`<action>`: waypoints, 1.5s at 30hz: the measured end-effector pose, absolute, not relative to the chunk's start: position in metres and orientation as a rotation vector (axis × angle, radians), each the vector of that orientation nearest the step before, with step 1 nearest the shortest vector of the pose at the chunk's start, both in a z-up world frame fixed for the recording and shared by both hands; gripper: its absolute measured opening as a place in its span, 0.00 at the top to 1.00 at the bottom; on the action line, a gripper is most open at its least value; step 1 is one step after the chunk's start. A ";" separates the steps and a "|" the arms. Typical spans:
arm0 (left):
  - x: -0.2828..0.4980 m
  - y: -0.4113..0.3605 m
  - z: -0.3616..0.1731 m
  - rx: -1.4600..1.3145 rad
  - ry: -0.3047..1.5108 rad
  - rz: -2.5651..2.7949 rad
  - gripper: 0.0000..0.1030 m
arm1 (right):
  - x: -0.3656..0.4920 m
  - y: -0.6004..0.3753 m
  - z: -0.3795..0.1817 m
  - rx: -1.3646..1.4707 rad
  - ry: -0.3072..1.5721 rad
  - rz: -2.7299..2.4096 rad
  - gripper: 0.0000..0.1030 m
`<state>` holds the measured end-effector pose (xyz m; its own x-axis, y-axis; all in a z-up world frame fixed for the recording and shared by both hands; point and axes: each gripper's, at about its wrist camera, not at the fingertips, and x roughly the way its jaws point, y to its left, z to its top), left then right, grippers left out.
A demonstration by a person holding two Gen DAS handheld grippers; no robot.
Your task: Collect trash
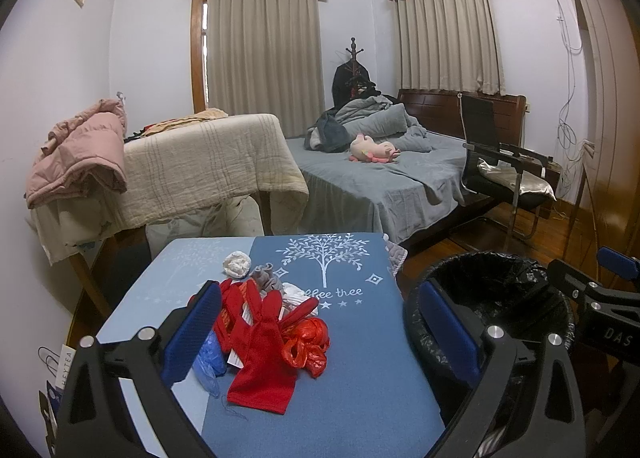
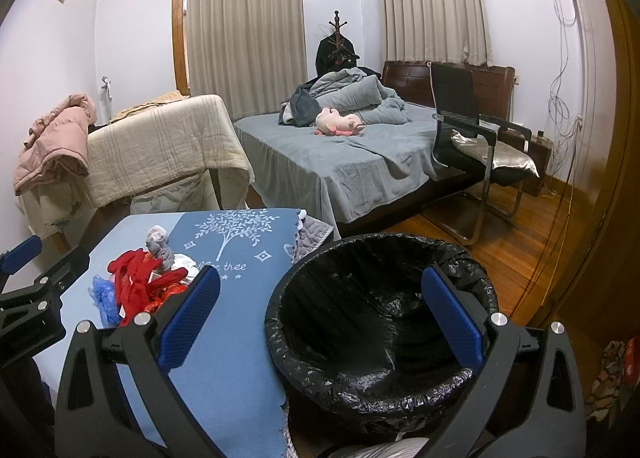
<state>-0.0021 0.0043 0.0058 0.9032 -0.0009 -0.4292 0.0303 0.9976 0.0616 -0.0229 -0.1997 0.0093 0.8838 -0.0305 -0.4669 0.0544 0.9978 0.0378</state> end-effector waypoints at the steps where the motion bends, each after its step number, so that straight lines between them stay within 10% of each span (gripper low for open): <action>1: -0.002 0.004 0.006 0.067 0.444 -0.016 0.06 | -0.023 -0.201 0.008 0.051 0.484 -0.044 0.05; 45: 0.016 0.068 -0.030 0.058 0.480 0.123 0.06 | 0.007 -0.141 -0.029 0.070 0.505 0.025 0.05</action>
<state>0.0159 0.0684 -0.0299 0.8797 0.1313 -0.4571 -0.1039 0.9910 0.0848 0.0073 -0.1412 -0.0295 0.8747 0.0417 -0.4828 -0.0070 0.9973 0.0734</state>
